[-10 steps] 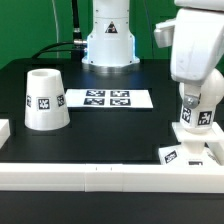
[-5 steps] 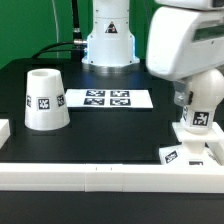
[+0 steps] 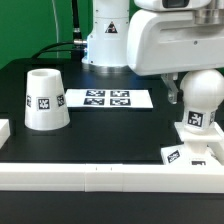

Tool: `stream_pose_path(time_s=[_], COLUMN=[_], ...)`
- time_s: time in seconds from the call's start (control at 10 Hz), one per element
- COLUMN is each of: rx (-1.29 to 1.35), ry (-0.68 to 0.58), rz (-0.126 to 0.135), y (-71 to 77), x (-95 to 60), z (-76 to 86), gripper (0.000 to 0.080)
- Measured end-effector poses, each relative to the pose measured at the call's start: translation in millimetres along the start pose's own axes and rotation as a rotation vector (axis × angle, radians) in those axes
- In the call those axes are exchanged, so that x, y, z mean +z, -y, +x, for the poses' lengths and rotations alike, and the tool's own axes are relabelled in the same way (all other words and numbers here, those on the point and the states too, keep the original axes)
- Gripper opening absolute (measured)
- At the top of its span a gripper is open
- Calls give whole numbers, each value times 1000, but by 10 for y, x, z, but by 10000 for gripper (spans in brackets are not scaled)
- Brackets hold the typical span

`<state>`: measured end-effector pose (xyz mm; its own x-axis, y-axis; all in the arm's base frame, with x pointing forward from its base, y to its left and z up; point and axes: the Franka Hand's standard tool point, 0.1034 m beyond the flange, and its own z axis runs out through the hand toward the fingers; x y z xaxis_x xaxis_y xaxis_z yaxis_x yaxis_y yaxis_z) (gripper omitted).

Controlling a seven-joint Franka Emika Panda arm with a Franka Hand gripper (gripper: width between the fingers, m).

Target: Assemble lamp

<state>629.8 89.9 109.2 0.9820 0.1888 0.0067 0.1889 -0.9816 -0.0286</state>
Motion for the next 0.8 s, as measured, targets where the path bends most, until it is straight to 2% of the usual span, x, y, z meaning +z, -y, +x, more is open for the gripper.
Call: stream_pose_path(time_s=[0.5,0.8], rx=[305,644], ry=[1,-7], rz=[6,25], y=[1,4], x=[7,18], z=[-4,-20], gripper=[576,576])
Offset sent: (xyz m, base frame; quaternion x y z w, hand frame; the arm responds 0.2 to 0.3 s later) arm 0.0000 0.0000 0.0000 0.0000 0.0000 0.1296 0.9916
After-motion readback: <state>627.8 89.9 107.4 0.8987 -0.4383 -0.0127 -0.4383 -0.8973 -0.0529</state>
